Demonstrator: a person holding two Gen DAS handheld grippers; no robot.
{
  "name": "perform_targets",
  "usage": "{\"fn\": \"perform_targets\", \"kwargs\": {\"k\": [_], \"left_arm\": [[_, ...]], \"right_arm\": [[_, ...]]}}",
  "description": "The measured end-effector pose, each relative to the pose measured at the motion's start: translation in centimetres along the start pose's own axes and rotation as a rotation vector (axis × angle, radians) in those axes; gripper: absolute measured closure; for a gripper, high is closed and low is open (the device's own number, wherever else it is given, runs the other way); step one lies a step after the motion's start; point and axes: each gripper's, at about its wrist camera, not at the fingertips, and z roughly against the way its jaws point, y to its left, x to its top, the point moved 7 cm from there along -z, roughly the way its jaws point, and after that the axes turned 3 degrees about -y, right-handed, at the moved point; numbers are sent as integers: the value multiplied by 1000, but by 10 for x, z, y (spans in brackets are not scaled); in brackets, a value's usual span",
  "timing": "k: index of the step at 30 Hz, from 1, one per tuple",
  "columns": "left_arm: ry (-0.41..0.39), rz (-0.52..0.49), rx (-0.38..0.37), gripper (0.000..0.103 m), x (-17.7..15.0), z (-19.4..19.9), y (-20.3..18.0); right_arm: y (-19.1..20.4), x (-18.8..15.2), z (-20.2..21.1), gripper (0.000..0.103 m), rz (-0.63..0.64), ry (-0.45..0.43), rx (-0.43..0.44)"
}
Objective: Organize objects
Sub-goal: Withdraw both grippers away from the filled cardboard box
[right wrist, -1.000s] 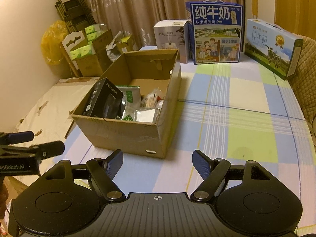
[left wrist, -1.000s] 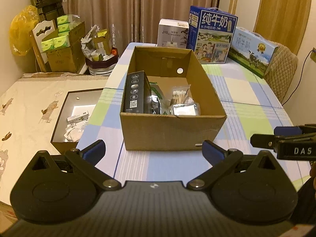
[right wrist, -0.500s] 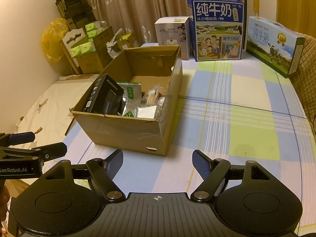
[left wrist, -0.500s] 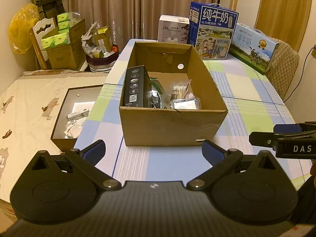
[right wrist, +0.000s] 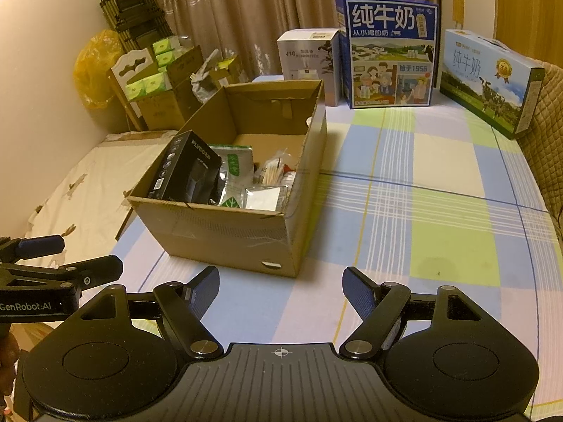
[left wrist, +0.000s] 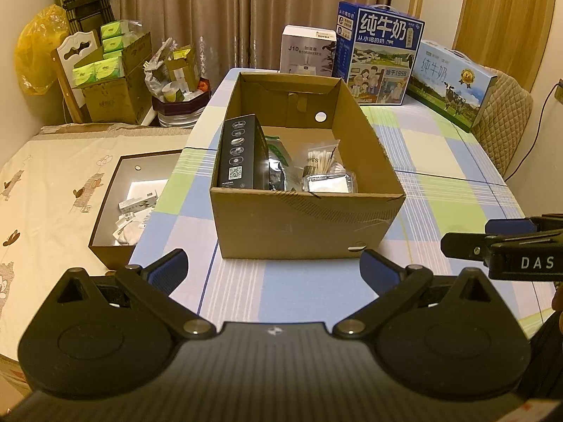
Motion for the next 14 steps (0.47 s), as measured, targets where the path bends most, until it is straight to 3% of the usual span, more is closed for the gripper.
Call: {"fn": "perform_targets", "kwargs": {"k": [14], "left_arm": [[-14, 11, -23, 1, 2, -3, -4]], "right_arm": [[0, -1, -3, 29, 1, 5, 1]]}}
